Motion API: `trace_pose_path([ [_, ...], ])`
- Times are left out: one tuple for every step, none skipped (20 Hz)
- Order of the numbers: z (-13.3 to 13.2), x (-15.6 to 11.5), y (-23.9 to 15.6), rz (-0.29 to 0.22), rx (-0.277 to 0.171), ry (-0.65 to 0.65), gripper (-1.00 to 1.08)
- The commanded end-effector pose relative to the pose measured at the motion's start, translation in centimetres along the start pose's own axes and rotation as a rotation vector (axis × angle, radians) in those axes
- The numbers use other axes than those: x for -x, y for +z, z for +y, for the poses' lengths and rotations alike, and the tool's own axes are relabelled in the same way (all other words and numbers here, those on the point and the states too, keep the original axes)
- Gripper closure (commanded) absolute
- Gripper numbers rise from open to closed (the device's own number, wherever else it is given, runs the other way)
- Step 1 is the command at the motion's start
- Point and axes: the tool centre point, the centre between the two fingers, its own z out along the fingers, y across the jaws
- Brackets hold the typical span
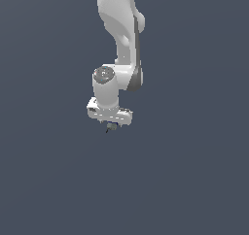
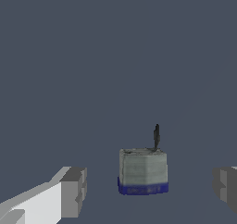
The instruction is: Pick up the object and move it to a goal position.
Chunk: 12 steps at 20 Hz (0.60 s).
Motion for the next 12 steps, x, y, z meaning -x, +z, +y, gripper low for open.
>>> trace_pose_path([
  [0.4, 0.5, 1.0, -0.003, -0.001, 0.013, -0.92],
  [0.5, 0.7, 1.2, -0.004, -0.001, 0.016, -0.92],
  [0.6, 0.8, 1.4, -0.004, -0.001, 0.019, -0.92],
  [0.6, 0.9, 1.6, -0.005, -0.001, 0.021, -0.92],
  [0.6, 0.9, 1.7, -0.005, -0.001, 0.022, -0.92],
  [0.6, 1.0, 1.7, -0.005, -0.001, 0.022, -0.92],
  [0.6, 0.9, 1.6, -0.006, 0.000, 0.020, -0.92],
  [0.6, 0.9, 1.6, -0.006, 0.000, 0.020, -0.92],
  [0.6, 0.9, 1.7, -0.006, 0.000, 0.020, -0.92],
  [0.6, 0.9, 1.9, -0.006, 0.000, 0.020, -0.92],
  [0.6, 0.9, 2.1, -0.006, 0.000, 0.020, -0.92],
  [0.6, 0.9, 2.4, -0.006, 0.000, 0.020, -0.92],
])
